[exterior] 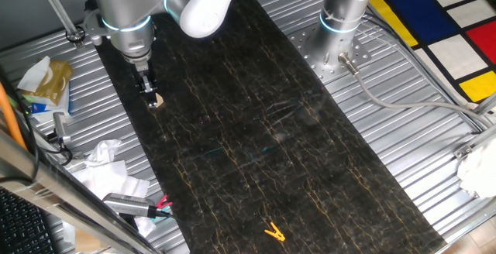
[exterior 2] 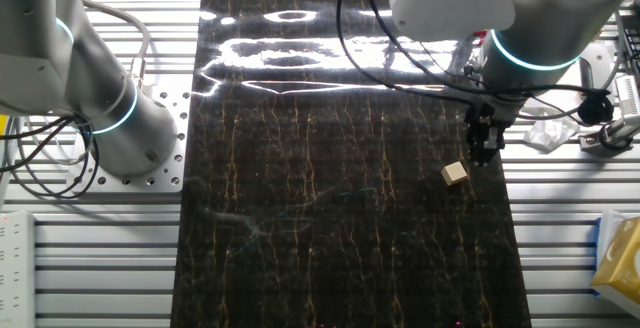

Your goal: Hold a small block with the gripper and sweep it from left to right on the table

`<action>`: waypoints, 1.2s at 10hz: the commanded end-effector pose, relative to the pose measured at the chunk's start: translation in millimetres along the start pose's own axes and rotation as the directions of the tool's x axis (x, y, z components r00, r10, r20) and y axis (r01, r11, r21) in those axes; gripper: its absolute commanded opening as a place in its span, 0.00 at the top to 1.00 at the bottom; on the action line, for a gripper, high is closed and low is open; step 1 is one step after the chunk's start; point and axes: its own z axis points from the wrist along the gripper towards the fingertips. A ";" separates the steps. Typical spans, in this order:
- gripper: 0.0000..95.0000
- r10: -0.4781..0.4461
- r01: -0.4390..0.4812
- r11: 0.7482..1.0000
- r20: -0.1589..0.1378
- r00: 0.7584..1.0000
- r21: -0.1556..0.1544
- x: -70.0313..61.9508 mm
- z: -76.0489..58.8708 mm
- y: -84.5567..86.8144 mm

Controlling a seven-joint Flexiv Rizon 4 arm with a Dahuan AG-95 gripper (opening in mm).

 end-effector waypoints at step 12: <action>0.40 -0.042 0.042 0.999 0.022 0.999 0.028 -0.4 -0.4 0.4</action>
